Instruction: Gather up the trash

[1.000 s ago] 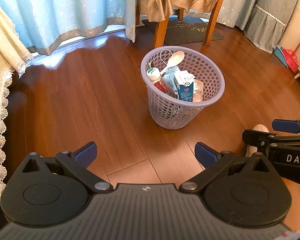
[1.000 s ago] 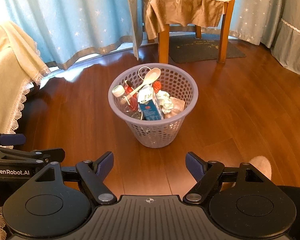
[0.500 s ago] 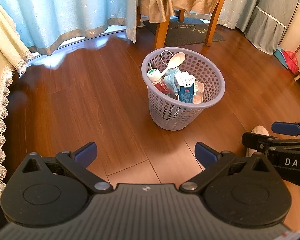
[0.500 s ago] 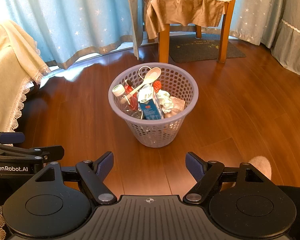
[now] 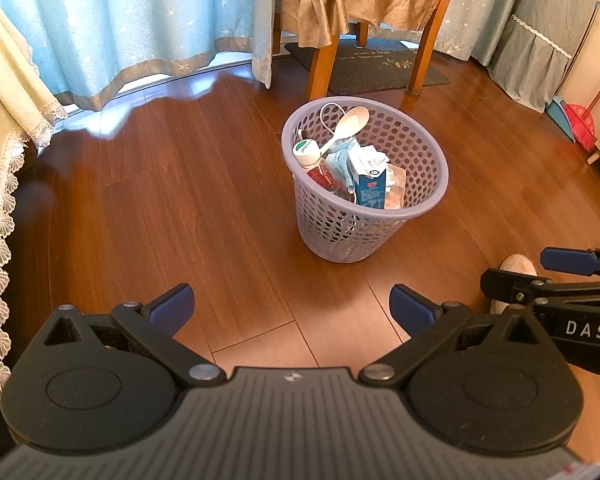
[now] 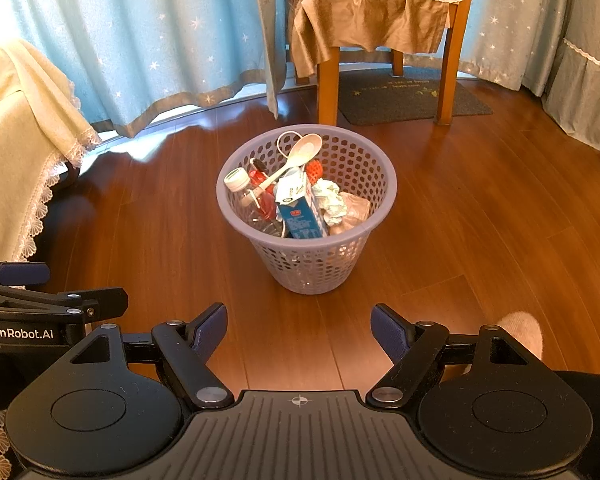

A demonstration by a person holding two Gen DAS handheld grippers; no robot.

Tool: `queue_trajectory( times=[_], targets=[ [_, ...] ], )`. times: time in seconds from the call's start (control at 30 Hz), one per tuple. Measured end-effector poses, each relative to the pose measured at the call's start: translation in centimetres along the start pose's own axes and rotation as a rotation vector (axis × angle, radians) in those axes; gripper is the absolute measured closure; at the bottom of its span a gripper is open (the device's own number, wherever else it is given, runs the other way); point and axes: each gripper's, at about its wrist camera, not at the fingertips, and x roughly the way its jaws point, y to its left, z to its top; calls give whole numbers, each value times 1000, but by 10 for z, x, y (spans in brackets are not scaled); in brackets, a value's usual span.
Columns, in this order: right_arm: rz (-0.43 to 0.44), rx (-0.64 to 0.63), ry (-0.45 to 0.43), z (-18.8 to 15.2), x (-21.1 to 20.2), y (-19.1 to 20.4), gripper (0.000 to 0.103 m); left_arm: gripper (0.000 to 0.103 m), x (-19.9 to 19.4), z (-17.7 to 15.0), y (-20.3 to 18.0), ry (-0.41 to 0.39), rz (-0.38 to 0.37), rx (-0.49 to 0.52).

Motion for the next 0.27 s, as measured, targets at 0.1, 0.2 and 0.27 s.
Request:
queue_trajectory(
  times=[0.1, 0.2, 0.27],
  targets=[
    [0, -1, -1, 0, 0, 0, 27, 1, 0, 0, -1, 1, 1, 0],
    [0, -1, -1, 0, 0, 0, 27, 1, -1, -1, -2, -4, -2, 1],
    [0, 0, 0, 0, 0, 0, 27, 1, -2, -2, -4, -15, -1, 6]
  ],
)
